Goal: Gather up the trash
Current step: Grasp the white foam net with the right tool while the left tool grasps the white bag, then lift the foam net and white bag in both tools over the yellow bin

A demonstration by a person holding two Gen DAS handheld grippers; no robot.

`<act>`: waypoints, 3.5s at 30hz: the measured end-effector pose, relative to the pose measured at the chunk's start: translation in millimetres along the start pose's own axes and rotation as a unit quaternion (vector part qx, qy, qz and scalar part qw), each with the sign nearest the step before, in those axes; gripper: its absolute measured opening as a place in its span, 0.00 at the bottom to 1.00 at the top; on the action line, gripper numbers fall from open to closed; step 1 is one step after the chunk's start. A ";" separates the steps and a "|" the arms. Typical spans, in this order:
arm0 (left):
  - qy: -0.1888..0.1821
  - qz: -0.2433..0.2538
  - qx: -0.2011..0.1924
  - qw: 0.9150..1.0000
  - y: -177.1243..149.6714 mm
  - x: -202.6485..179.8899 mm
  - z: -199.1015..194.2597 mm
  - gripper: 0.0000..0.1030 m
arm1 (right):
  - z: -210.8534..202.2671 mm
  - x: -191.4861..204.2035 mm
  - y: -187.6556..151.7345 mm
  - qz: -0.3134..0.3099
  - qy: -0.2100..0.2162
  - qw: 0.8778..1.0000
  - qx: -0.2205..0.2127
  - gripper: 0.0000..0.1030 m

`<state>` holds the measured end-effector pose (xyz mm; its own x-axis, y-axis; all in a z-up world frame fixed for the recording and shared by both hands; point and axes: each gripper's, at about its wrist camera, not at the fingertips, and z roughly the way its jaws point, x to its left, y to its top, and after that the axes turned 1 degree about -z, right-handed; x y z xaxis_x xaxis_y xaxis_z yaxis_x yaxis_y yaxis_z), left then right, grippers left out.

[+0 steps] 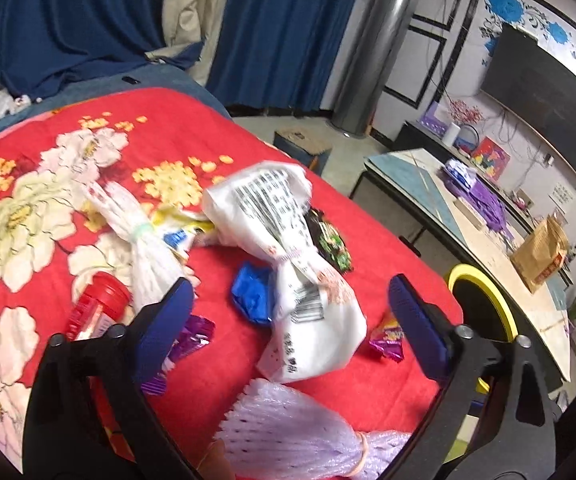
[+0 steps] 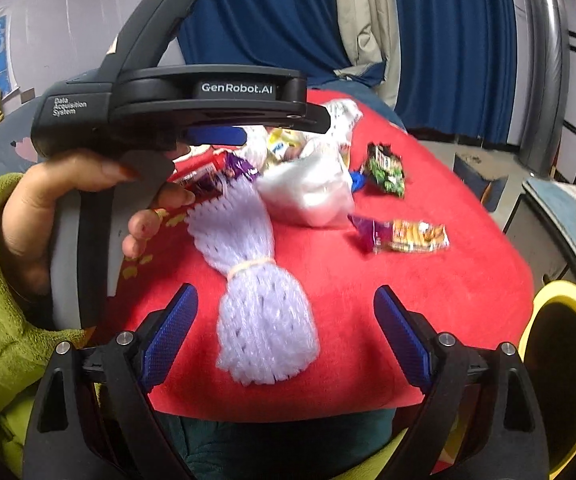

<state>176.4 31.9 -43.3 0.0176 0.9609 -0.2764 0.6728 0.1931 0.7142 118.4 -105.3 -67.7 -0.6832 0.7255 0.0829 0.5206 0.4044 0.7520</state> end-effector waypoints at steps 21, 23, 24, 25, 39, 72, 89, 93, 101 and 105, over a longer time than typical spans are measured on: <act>-0.010 0.004 0.050 0.999 -15.6 -13.9 20.5 0.49 | 17.0 -1.4 -17.5 0.015 0.021 0.999 0.024 0.46; -0.011 0.002 0.051 0.999 -16.1 -13.9 19.5 0.47 | 17.5 0.0 -17.8 0.009 0.024 0.999 0.025 0.42; -0.013 -0.001 0.050 0.999 -16.2 -13.3 18.3 0.47 | 17.3 1.5 -17.9 0.005 0.025 0.999 0.025 0.39; -0.014 -0.003 0.050 0.999 -16.3 -12.5 17.1 0.46 | 16.9 2.6 -17.9 0.002 0.025 0.999 0.024 0.37; -0.028 -0.007 0.036 0.999 -14.5 -7.5 1.4 0.34 | 17.7 -0.7 -18.4 0.001 0.026 0.999 0.021 0.30; -0.050 0.001 -0.106 0.993 26.9 -7.9 -93.0 0.32 | -42.8 -29.6 9.7 0.000 -0.047 0.996 -0.079 0.25; -0.088 0.027 -0.104 0.990 18.9 -36.4 -90.4 0.32 | -84.2 -84.3 14.3 0.056 -0.105 0.985 -0.125 0.25; -0.098 0.038 -0.098 0.990 15.1 -46.8 -86.4 0.32 | -94.5 -93.7 14.4 0.065 -0.114 0.982 -0.133 0.25; -0.117 0.059 -0.083 0.988 5.5 -67.6 -76.5 0.32 | -113.5 -108.5 12.8 0.078 -0.131 0.977 -0.147 0.25; -0.129 0.069 -0.075 0.986 0.3 -79.0 -69.6 0.32 | -119.9 -115.0 9.8 0.085 -0.139 0.975 -0.150 0.25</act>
<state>123.7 -30.1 23.5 0.3016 0.9017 -0.3096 0.5336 0.1095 0.8386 140.7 -251.5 8.6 -0.4135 0.9076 0.0731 0.4125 0.1151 0.9036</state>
